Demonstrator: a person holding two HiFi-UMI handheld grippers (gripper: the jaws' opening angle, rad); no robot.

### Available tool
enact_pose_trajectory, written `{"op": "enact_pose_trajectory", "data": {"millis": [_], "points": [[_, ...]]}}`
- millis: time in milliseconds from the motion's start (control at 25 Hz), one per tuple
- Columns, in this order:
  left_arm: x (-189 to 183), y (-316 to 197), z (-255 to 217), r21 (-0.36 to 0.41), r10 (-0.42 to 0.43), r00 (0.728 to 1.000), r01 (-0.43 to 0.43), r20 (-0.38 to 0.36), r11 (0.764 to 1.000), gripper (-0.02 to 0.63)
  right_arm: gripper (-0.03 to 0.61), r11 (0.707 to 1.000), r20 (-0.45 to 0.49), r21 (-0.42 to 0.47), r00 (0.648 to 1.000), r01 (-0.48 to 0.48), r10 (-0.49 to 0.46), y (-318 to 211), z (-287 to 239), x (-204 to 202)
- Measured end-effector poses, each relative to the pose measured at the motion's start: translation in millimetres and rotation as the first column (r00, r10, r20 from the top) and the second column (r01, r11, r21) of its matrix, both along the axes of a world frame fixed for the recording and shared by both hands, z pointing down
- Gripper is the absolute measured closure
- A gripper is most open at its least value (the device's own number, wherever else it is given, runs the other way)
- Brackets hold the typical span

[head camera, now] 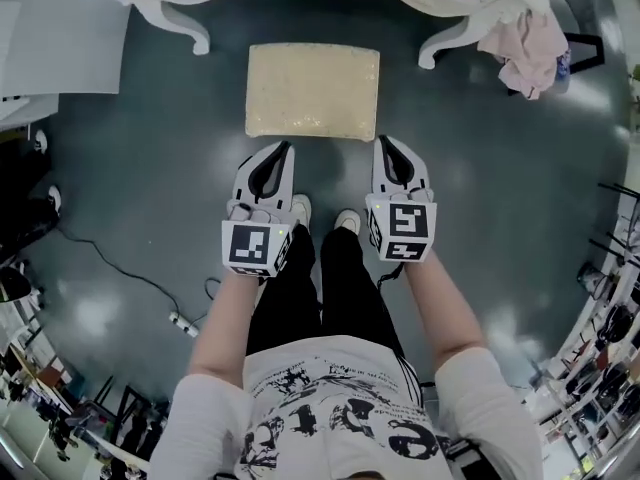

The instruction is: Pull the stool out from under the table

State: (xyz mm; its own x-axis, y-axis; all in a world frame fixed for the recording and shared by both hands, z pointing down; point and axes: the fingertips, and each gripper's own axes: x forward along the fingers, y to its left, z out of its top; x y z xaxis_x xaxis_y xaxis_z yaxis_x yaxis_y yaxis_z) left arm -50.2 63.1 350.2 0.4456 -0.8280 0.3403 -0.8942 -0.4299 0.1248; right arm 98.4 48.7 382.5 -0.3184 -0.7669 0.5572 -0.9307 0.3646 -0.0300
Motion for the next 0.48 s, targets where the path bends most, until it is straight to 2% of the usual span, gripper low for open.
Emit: {"op": "enact_pose_trajectory", "data": {"millis": [240,480], "points": [[-9.8,-16.9,-106.9,0.098,0.051,0.999,-0.052,0.013,0.994,0.597,0.561,0.988,0.017,0.151,1.0,-0.021,0.018,-23.5,-122.5,-26.3],[-27.0,-24.6,-215.7,0.238,0.097,0.995,-0.099,0.021,0.966,0.597,0.561,0.936,-0.002,0.352,1.0,-0.025,0.028,-30.0,-252.1,-45.9]]}}
